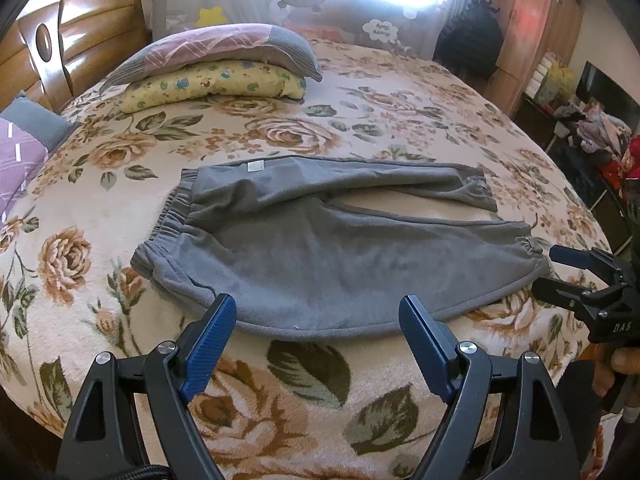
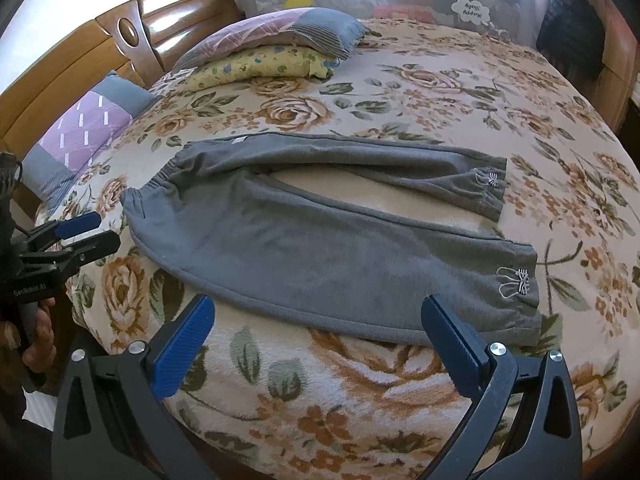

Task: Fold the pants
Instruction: 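Move both grippers toward the cuffs of the grey sweatpants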

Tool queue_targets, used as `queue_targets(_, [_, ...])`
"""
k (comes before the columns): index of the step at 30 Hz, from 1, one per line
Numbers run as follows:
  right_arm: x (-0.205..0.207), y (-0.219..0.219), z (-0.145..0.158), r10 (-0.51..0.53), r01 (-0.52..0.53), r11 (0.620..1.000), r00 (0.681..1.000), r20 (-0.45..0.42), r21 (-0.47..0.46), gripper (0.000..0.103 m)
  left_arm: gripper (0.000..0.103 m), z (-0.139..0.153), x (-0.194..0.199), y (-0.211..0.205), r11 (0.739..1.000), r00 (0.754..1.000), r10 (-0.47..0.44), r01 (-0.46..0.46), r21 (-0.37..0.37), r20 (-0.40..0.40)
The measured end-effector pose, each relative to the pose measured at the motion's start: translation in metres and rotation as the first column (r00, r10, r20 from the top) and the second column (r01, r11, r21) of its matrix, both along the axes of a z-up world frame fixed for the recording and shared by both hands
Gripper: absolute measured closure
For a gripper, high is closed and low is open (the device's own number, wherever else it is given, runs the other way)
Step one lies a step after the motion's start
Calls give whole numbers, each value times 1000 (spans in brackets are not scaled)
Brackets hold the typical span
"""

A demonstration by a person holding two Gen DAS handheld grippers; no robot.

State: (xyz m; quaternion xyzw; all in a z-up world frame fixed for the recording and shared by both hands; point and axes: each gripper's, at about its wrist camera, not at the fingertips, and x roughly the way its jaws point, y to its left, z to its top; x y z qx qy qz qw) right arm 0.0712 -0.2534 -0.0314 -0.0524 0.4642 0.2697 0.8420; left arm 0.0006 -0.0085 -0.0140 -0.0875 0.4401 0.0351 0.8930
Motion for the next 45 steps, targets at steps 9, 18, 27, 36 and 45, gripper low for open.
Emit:
queue_targets(9, [7, -4, -6, -15, 15, 1000, 1000, -17, 4, 0, 19, -5, 9, -2, 1000, 1000, -7, 7, 1, -20])
queue_targets(18, [15, -5, -16, -16, 16, 1000, 999, -44, 1, 0, 19, -13, 19, -4, 1000, 999, -23, 22, -4, -42])
queue_targets(27, [25, -6, -27, -25, 25, 1000, 997, -70, 0, 0, 19, -18, 27, -5, 1000, 998, -29, 29, -5, -58])
queue_targets(36, [32, -5, -34, -26, 26, 1000, 996, -87, -3, 0, 19, -23, 34, -5, 999, 997, -36, 35, -5, -67])
queue_targets(45, [35, -3, -36, -24, 24, 1000, 995, -93, -5, 0, 19, -27, 39, -4, 999, 997, -35, 34, -7, -75])
